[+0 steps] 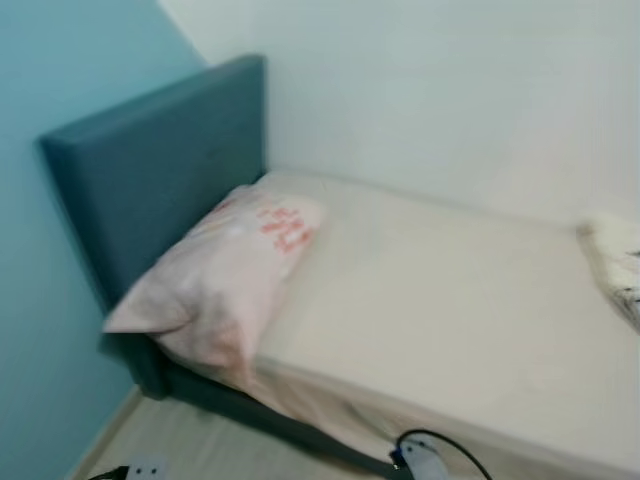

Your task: Clean up the room

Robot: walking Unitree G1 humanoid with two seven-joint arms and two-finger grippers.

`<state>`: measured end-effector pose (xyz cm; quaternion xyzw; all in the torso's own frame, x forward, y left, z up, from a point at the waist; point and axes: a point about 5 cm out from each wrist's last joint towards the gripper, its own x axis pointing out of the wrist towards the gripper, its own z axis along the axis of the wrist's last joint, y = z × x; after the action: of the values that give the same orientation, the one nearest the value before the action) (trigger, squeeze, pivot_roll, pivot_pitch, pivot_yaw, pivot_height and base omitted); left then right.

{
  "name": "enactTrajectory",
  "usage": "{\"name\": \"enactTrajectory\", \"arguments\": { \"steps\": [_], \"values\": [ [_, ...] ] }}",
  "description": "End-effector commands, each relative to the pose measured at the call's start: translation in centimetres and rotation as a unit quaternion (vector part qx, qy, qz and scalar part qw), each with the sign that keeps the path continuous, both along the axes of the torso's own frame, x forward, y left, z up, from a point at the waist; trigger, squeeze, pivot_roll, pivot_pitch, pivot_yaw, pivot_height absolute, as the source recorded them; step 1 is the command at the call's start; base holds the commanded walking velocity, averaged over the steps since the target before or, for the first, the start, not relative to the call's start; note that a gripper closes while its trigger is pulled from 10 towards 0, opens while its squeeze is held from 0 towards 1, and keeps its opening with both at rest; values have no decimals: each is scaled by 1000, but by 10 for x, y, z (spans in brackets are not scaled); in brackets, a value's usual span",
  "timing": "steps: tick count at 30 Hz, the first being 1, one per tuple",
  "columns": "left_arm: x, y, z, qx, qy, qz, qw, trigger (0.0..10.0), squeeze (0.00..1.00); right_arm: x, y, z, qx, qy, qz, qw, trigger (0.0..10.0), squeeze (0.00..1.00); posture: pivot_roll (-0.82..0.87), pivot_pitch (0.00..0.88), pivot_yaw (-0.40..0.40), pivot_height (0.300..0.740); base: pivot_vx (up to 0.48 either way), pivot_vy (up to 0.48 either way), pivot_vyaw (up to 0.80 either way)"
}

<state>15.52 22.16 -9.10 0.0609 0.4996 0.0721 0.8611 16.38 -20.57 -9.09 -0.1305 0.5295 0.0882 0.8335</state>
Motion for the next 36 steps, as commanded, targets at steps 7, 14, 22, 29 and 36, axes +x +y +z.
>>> {"name": "enactTrajectory", "arguments": {
  "steps": [7,14,22,29,36],
  "values": [
    [1,-6,-1,-6,1,-7,1000,10000,0,3,-10,3,-5,-3,-13,1000,10000,0,22,0,-69,740,0,-480,0],
    [1,-7,-1,-6,2,-5,1000,10000,0,8,12,1,0,-4,2,1000,10000,0,25,0,-80,740,0,-480,0],
    [3,-9,-1,-10,-2,-4,1000,10000,0,10,21,1,13,-10,2,1000,10000,0,28,0,-85,740,0,-480,0],
    [12,-15,2,-19,-19,7,1000,10000,0,11,20,2,23,-14,-3,1000,10000,0,32,0,-88,740,0,-480,0],
    [14,-13,3,-18,-21,6,1000,10000,0,12,19,2,21,-13,-7,1000,10000,0,32,0,-86,740,0,-480,0]
  ]
}}
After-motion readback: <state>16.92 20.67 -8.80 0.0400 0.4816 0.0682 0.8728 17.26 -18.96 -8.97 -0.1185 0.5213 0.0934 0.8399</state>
